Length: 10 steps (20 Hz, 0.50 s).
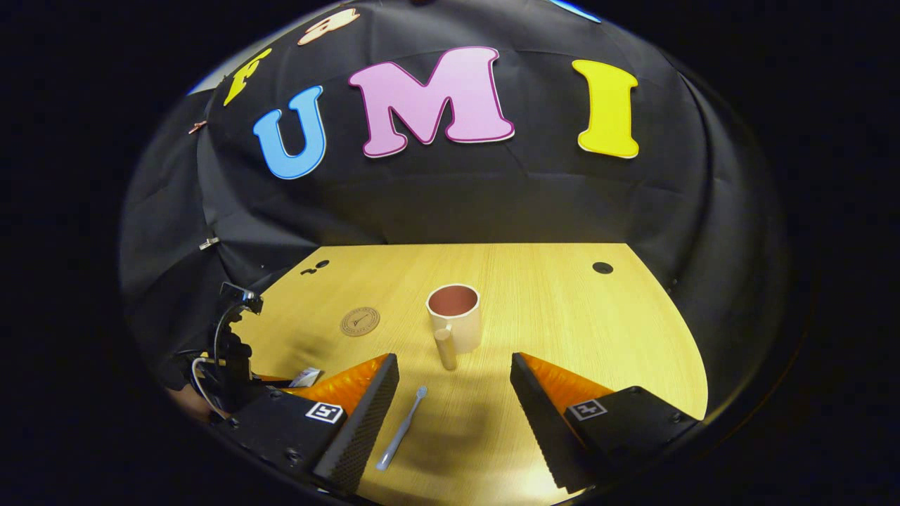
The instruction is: Put the toothbrush and toothpaste on the desktop into the cup, then pick up the cup and place it on the coaster on the desktop.
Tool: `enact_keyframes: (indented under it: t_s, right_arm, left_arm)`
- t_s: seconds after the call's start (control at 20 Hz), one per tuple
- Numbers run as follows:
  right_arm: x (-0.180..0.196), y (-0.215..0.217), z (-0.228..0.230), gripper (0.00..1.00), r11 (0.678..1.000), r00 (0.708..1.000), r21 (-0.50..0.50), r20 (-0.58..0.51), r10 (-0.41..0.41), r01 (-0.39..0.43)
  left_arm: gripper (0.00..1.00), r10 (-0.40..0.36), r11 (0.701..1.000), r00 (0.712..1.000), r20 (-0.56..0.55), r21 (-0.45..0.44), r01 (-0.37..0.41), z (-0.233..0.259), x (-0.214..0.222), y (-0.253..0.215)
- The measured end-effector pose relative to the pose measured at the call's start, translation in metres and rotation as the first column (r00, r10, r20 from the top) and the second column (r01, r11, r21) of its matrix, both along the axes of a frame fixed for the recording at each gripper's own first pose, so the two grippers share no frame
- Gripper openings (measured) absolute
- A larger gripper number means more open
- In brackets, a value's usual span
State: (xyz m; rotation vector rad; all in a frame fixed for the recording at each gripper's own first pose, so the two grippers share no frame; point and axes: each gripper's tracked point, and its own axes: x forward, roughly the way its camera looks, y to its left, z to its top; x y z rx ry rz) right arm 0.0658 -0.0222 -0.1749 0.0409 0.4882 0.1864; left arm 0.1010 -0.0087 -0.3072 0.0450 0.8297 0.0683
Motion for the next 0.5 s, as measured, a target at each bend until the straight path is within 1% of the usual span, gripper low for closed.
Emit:
enact_keyframes:
  t_s: [0.15, 0.2, 0.35, 0.4, 0.45, 0.5]
  right_arm:
    - [0.0, -0.001, -0.014, 0.99, 1.0, 0.999, -0.007, -0.032, -0.011, 0.011]
    - [-0.001, 0.0, -0.02, 0.99, 1.0, 0.999, -0.006, -0.047, -0.016, 0.016]
    - [-0.002, 0.003, -0.037, 0.99, 1.0, 0.994, 0.0, -0.104, -0.025, 0.025]
    - [-0.002, 0.005, -0.043, 0.99, 1.0, 0.992, 0.0, -0.125, -0.024, 0.024]
    - [-0.002, 0.008, -0.05, 0.99, 1.0, 0.989, -0.007, -0.146, -0.021, 0.02]
    - [-0.003, 0.01, -0.057, 0.99, 1.0, 0.986, -0.015, -0.165, -0.016, 0.013]
  left_arm:
    - [0.22, -0.019, 0.999, 1.0, 0.002, 0.037, 0.019, 0.0, 0.001, -0.001]
    - [0.2, -0.02, 0.999, 1.0, 0.006, 0.03, 0.019, 0.001, 0.0, -0.001]
    - [0.17, 0.022, 1.0, 1.0, -0.003, -0.009, -0.022, 0.006, -0.007, 0.005]
    - [0.12, 0.032, 0.999, 0.999, 0.007, -0.014, -0.032, 0.011, -0.01, 0.008]
    - [0.17, 0.036, 0.999, 0.999, 0.02, -0.017, -0.036, 0.017, -0.013, 0.011]
    - [0.17, 0.036, 0.999, 0.999, 0.028, -0.017, -0.036, 0.023, -0.017, 0.013]
